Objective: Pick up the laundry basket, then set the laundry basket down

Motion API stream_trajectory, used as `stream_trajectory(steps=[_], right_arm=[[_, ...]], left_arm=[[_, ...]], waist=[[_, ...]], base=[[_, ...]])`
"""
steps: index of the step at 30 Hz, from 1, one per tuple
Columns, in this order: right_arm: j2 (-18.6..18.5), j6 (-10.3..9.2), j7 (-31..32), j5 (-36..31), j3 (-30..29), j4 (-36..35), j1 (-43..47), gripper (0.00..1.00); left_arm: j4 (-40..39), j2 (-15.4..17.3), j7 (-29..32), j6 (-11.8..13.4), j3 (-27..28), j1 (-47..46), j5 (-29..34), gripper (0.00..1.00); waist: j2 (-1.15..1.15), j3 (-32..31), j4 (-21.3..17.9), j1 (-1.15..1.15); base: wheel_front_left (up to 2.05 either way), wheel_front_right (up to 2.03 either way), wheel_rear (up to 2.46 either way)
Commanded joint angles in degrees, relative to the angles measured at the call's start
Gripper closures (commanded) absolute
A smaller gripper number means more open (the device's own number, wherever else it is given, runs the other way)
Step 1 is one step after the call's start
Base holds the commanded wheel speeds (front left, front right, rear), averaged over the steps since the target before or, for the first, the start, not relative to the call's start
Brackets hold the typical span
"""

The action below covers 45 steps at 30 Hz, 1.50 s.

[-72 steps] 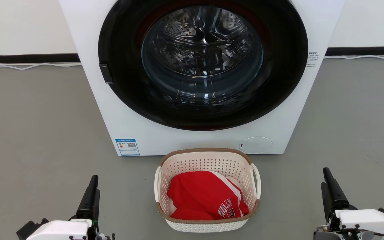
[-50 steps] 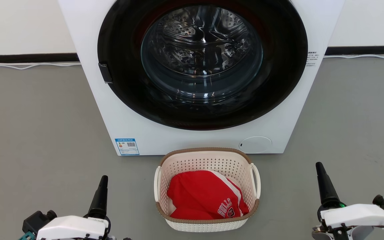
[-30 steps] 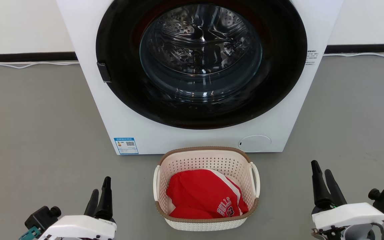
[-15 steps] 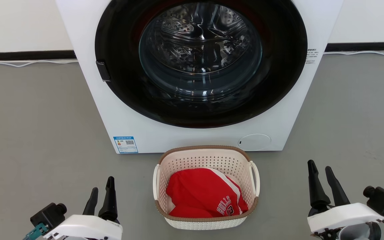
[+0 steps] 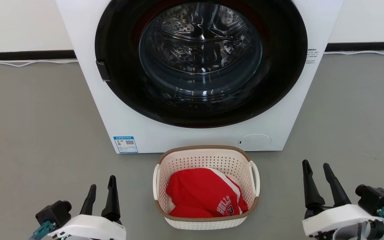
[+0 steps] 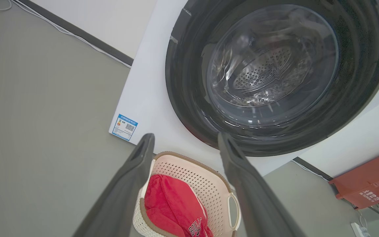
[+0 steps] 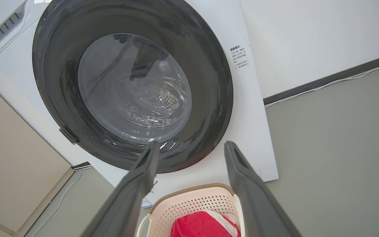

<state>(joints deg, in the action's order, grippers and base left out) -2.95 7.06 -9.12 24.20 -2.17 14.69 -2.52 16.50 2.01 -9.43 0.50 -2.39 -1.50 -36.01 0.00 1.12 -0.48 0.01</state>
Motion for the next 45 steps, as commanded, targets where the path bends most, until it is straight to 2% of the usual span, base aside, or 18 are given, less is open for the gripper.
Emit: stream_trajectory(steps=[1,30,45], right_arm=[[-0.58,0.33,-1.22,-2.42,1.23,-1.91,-1.96,0.0],[-0.7,0.43,-5.87,-21.4,2.39,-3.2,-1.75,0.0],[-0.8,0.43,-5.87,-21.28,1.91,-3.06,-1.89,0.0]], left_arm=[[-1.83,0.6,-0.91,0.69,0.89,-0.7,2.11,0.0],[-2.3,0.87,-5.57,3.12,-1.2,0.04,18.17,0.0],[-2.38,0.87,-5.57,3.27,-1.28,0.13,17.98,0.0]], waist=[[0.0,-0.01,-0.01,0.0],[0.0,0.22,-0.12,0.0],[0.0,0.47,-0.17,0.0]], base=[[0.0,0.0,0.0],[0.0,0.0,0.0],[0.0,0.0,0.0]])
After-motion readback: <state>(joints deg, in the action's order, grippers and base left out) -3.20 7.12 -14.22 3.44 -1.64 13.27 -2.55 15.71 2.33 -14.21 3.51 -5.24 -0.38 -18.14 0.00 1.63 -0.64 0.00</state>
